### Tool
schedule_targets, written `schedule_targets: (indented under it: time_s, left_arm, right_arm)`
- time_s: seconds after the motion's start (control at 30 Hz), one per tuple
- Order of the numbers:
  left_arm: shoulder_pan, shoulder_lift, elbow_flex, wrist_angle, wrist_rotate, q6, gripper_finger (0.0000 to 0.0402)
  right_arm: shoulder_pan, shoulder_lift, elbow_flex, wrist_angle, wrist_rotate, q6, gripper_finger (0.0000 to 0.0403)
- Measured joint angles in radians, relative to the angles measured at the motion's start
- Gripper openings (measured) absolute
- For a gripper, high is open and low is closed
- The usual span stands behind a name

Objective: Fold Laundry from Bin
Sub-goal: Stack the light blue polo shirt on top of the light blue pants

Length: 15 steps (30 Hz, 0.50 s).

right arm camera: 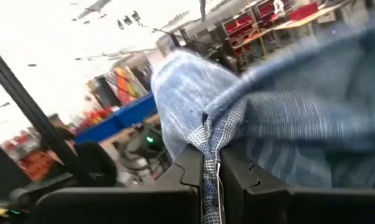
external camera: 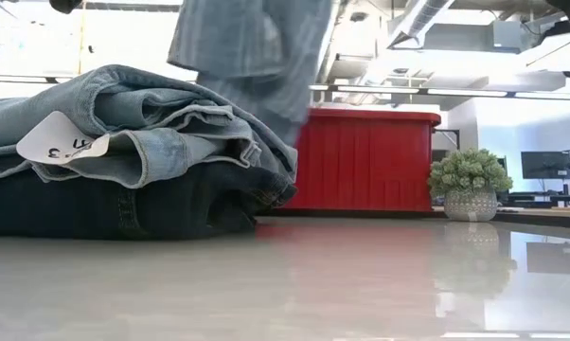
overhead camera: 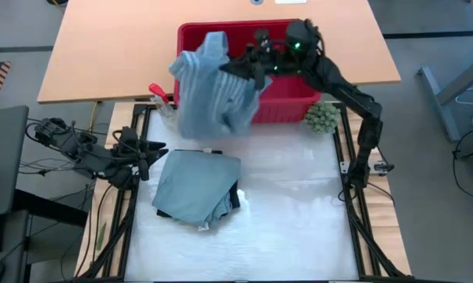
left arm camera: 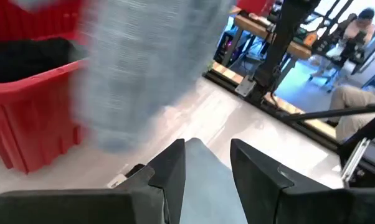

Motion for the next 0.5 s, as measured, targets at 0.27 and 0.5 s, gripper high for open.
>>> schedule_targets:
  time_s: [0.27, 0.5]
  left_arm:
    - [-0.001, 0.000, 0.000, -0.022, 0.040, 0.030, 0.0114]
    - [-0.003, -0.057, 0.000, 0.004, 0.128, 0.109, 0.0114]
  right_arm:
    - [0.260, 0.115, -0.001, -0.117, 0.184, -0.063, 0.0047]
    - [0.445, 0.267, 0.001, -0.027, 0.275, 0.124, 0.0047]
